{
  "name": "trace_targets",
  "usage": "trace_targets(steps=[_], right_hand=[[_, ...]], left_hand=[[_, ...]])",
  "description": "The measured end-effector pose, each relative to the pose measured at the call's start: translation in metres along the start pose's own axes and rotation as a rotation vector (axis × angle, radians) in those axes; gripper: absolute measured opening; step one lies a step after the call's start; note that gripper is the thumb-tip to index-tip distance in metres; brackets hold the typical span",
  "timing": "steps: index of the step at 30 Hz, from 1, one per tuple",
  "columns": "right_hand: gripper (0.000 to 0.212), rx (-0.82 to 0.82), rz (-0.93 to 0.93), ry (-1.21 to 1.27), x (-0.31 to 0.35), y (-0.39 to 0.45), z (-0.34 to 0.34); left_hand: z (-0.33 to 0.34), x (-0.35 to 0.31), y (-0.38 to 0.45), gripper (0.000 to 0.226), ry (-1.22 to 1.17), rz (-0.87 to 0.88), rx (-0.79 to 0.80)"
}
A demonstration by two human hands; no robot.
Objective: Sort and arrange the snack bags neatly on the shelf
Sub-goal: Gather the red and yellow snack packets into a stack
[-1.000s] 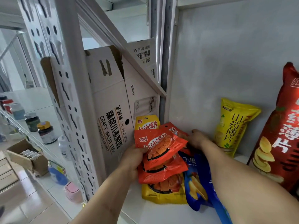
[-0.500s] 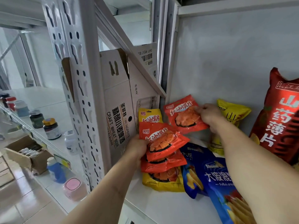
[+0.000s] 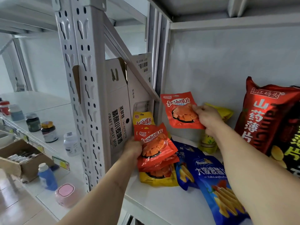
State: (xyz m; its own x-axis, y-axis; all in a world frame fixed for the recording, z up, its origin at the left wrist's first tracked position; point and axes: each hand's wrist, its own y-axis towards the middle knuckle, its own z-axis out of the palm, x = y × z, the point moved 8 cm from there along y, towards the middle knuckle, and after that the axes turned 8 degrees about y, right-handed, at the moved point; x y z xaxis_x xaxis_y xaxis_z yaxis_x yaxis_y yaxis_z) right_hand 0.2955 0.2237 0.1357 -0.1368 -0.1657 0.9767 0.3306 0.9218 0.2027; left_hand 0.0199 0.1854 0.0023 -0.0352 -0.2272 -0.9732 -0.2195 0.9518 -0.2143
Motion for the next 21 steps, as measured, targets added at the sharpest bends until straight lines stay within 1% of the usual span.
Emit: trace_targets(steps=[1,4,6,10,12,15,18,21], right_hand=[[0.026,0.027,0.01,-0.028,-0.003,-0.003,0.003],[0.031,0.161,0.042,-0.24,-0.024,-0.022,0.025],[0.036,0.198,0.061,-0.366,-0.044,-0.031,0.034],[0.033,0.136,-0.025,-0.612,-0.056,-0.042,0.033],[0.031,0.093,-0.076,-0.693,-0.053,-0.05,0.033],[0.029,0.04,-0.122,-0.693,-0.053,-0.058,0.036],[0.029,0.034,-0.159,-0.68,-0.057,-0.071,0.046],[0.029,0.042,-0.137,-0.638,-0.067,-0.081,0.053]], left_hand=[[0.001,0.0,0.0,0.013,-0.016,0.004,-0.006],[0.004,-0.002,-0.002,0.014,-0.063,0.01,0.007],[0.007,-0.001,-0.004,0.013,-0.097,0.002,0.02],[0.007,0.004,-0.004,0.02,-0.168,-0.019,0.018],[0.007,0.005,-0.005,0.023,-0.186,-0.019,0.009],[0.01,0.005,-0.006,0.033,-0.212,-0.007,0.027],[0.013,-0.001,-0.013,0.04,-0.229,0.036,0.061],[0.017,-0.005,-0.017,0.052,-0.224,0.07,0.122]])
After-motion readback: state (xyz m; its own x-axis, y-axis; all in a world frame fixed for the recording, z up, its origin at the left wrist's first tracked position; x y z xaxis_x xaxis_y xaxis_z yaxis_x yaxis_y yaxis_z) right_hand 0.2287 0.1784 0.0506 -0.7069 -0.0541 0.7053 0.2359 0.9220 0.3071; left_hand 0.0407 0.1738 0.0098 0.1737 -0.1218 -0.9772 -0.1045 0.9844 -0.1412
